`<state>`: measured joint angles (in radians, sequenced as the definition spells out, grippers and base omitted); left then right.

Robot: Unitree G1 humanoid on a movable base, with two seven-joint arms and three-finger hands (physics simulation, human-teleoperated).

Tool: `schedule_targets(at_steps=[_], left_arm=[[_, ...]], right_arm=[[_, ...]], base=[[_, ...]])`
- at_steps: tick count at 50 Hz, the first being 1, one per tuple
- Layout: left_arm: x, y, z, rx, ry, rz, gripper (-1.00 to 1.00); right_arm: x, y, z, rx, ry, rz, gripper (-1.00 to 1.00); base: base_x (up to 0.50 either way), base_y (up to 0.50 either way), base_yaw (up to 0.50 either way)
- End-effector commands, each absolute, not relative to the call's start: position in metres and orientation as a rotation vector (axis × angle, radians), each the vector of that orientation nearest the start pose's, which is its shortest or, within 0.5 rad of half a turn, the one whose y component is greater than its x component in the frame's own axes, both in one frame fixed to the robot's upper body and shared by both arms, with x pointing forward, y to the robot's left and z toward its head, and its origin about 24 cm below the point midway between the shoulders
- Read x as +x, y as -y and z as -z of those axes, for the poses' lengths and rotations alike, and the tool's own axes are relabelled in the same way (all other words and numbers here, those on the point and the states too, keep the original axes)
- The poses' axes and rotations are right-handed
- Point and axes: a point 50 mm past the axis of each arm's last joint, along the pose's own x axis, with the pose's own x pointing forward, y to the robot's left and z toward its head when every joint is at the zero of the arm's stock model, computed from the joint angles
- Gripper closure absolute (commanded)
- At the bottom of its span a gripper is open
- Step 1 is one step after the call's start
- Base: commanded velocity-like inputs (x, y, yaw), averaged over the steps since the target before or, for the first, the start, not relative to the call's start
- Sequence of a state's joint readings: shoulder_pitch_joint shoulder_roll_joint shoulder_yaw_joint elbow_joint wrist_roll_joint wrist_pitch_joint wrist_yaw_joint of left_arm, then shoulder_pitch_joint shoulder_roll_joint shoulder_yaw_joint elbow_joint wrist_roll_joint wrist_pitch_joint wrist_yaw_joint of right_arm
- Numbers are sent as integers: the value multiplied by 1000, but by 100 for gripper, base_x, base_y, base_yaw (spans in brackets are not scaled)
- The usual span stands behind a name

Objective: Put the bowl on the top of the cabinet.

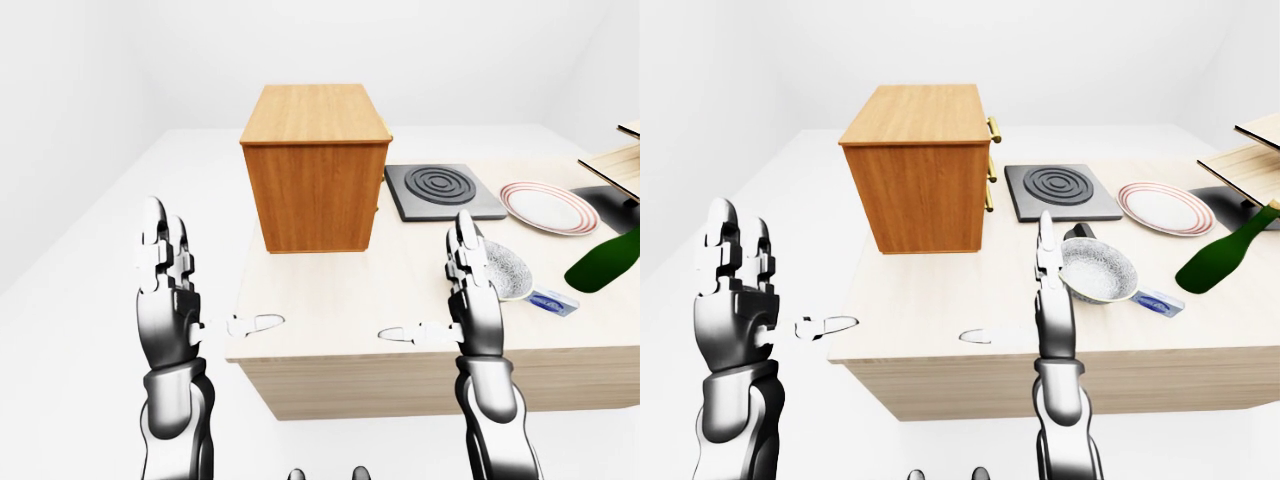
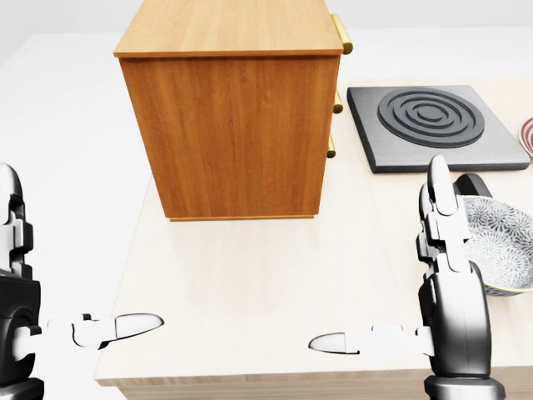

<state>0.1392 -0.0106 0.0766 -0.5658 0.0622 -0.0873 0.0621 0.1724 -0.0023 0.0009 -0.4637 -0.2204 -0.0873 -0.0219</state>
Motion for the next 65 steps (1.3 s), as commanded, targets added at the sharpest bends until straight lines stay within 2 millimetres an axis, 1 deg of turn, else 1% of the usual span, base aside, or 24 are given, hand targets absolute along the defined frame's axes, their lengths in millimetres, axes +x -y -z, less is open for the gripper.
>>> schedule_targets(at_steps=[1,8,9,10,11,22,45,46,47,48,49,54,55,56,58,63,65], left_arm=[[204,-173,-149,78,527,-169,-100],[205,-172,-149,77,525,-162,-100],[205,-172,-149,77,524,-162,-100],[205,-172,-149,77,524,-162,-100],[206,-172,-148,77,523,-161,-100],[208,-173,-145,77,509,-162,-100],[208,-171,-142,74,492,-147,-100],[208,-171,-142,73,492,-146,-100],[208,-171,-142,73,492,-145,-100],[208,-171,-142,73,492,-145,-100],[208,-171,-141,73,491,-144,-100],[208,-170,-141,71,491,-142,-100],[208,-170,-141,69,491,-139,-100],[208,-170,-143,68,498,-138,-100],[208,-169,-142,68,493,-136,-100],[209,-169,-141,67,491,-132,-100],[209,-169,-141,70,490,-135,-100]], right_arm=[[211,158,-114,-231,362,91,-100],[212,159,-114,-230,361,94,-100],[211,159,-118,-229,379,92,-100],[210,159,-126,-227,417,88,-100],[212,160,-115,-230,368,95,-100],[214,160,-112,-231,355,101,-100],[212,160,-111,-232,349,93,-100],[211,159,-121,-232,391,87,-100],[211,158,-125,-233,410,83,-100],[212,159,-115,-238,366,90,-100],[212,159,-113,-236,356,92,-100],[212,159,-112,-234,352,87,-100],[211,158,-121,-232,393,81,-100],[210,157,-126,-231,414,78,-100],[212,158,-114,-232,360,84,-100],[212,159,-112,-233,354,85,-100],[212,158,-121,-236,392,82,-100]], base=[[0,0,0],[10,0,0],[25,2,0],[27,2,0],[30,4,0],[32,5,0],[32,5,0],[23,6,0],[16,5,0],[0,0,0],[0,0,0],[0,0,0],[0,0,0],[0,0,0],[0,0,0],[0,0,0],[0,0,0]])
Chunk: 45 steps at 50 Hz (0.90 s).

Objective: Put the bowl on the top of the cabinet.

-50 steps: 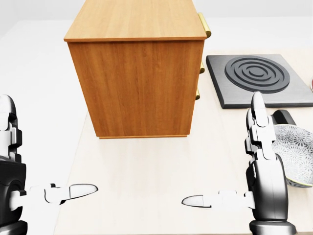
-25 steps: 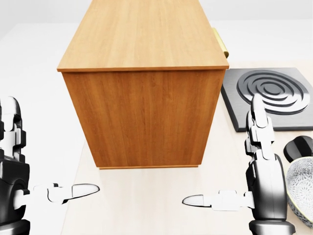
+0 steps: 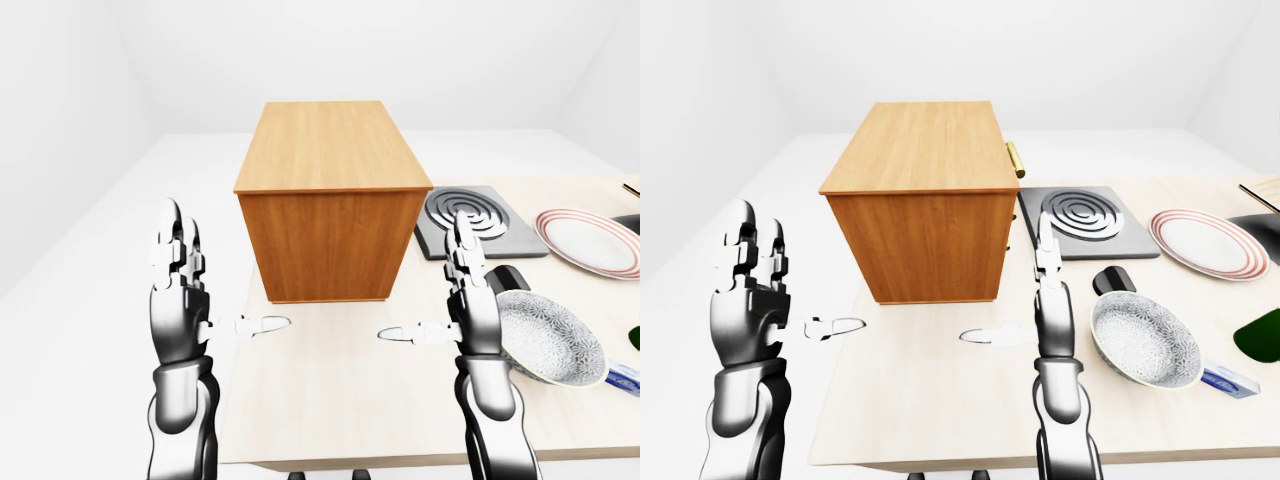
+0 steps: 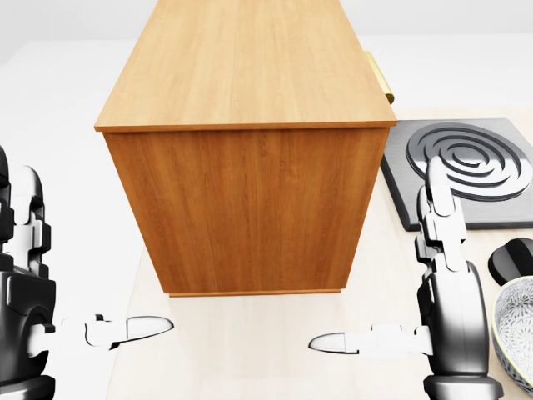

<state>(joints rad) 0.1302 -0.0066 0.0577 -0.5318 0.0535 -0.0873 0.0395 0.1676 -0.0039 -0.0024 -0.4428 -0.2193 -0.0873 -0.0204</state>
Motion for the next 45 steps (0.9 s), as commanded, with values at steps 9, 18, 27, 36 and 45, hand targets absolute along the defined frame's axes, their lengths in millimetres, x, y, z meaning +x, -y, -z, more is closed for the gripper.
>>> schedule_targets(at_steps=[9,18,27,36,45], left_arm=[[211,-171,-140,79,485,-151,-100],[214,-172,-136,82,466,-160,-100],[216,-172,-134,85,458,-163,-100],[216,-172,-133,86,451,-157,-100],[215,-170,-130,91,437,-151,-100]], right_arm=[[208,166,-147,-331,504,131,-100],[197,186,-184,-498,585,146,-100],[187,216,-184,-689,426,134,-100],[164,234,-176,-860,273,96,-100],[144,251,-172,-976,164,94,-100]], base=[[0,0,0],[0,0,0],[0,0,0],[0,0,0],[0,0,0]])
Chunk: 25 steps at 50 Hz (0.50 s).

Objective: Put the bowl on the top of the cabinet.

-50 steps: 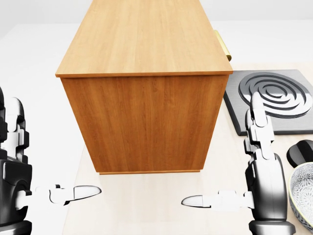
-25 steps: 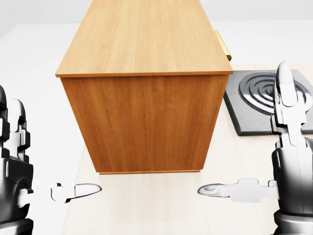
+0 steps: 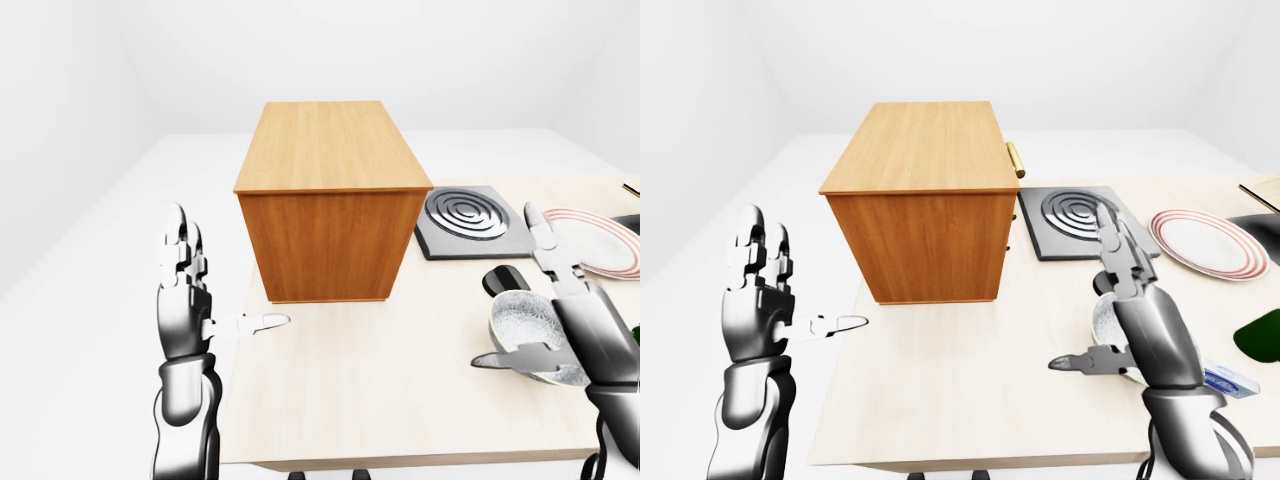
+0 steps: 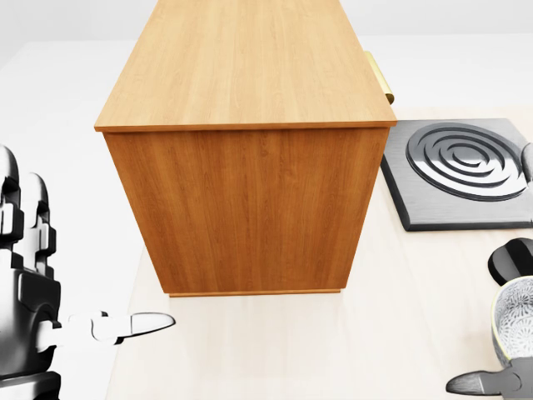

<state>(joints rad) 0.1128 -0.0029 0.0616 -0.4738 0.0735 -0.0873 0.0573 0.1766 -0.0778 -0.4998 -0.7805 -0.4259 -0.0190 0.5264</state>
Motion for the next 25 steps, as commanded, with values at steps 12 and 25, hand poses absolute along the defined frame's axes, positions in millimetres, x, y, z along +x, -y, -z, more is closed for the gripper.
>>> schedule_targets(at_steps=[12,25], left_arm=[[215,-170,-131,92,442,-145,-100],[215,-169,-131,92,441,-142,-100]], right_arm=[[138,266,-165,-983,83,161,-100],[132,277,-156,-971,9,194,-100]], base=[[0,0,0],[0,0,0]])
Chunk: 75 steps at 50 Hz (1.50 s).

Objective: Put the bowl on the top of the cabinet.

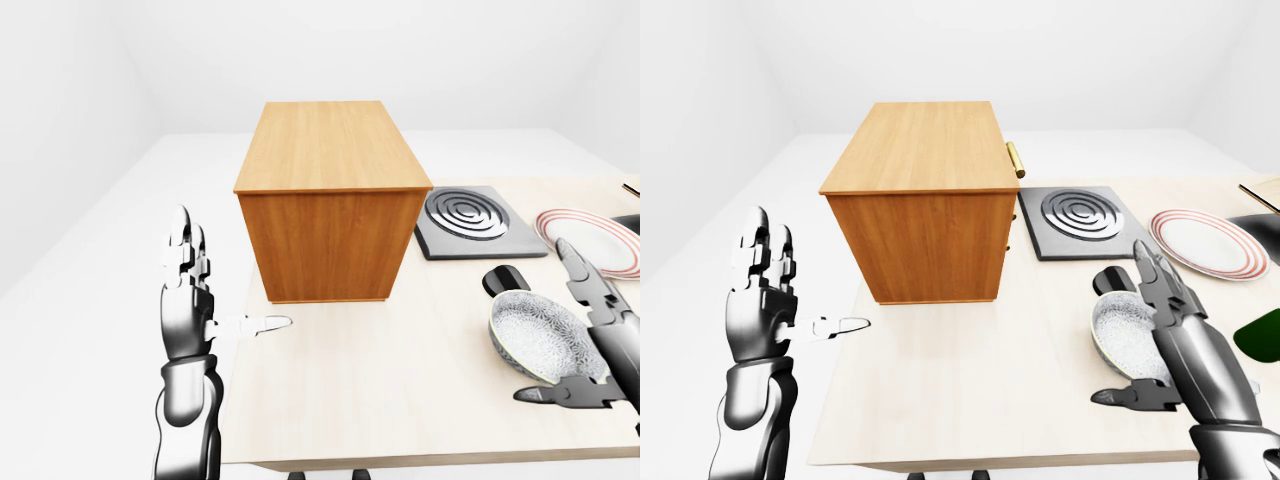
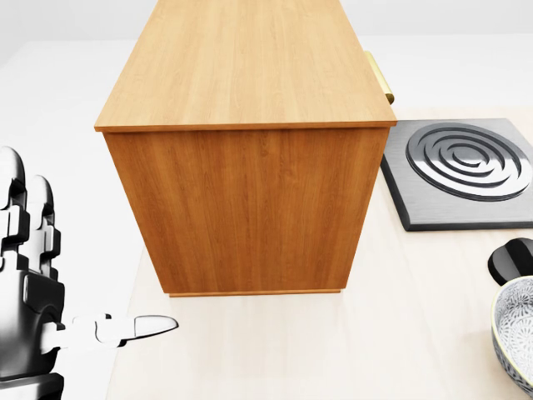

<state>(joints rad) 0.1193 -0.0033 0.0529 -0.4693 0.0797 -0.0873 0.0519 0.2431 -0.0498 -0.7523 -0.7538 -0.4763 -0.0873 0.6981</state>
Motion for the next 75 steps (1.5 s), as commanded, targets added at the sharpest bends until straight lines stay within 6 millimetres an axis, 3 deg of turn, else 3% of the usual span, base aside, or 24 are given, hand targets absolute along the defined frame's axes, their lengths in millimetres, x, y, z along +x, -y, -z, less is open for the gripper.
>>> schedule_targets(at_steps=[1,12,17,20,22,33,34,39,56,75], left_arm=[[215,-169,-131,92,442,-141,-100],[216,-168,-129,94,433,-142,-100],[217,-169,-129,94,432,-147,-100],[217,-169,-129,94,435,-148,-100],[217,-170,-129,94,432,-149,-100],[217,-170,-131,94,441,-152,-100],[217,-170,-130,94,440,-151,-100],[217,-170,-129,94,435,-148,-100],[216,-169,-127,93,426,-139,-100],[216,-167,-128,95,428,-137,-100]], right_arm=[[132,277,-155,-968,2,195,-100],[130,285,-142,-947,-75,200,-100],[128,290,-122,-905,-172,188,-100],[128,291,-122,-922,-180,191,-100],[126,294,-109,-895,-243,182,-100],[127,294,-105,-909,-271,172,-100],[125,296,-92,-885,-332,158,-100],[121,298,-79,-868,-401,144,-100],[114,308,-49,-866,-556,132,-100],[118,323,-55,-915,-564,159,-100]], base=[[0,0,0],[0,0,0],[0,0,0],[0,0,0],[0,0,0],[0,0,0],[0,0,0],[0,0,0],[0,0,0],[0,0,0]])
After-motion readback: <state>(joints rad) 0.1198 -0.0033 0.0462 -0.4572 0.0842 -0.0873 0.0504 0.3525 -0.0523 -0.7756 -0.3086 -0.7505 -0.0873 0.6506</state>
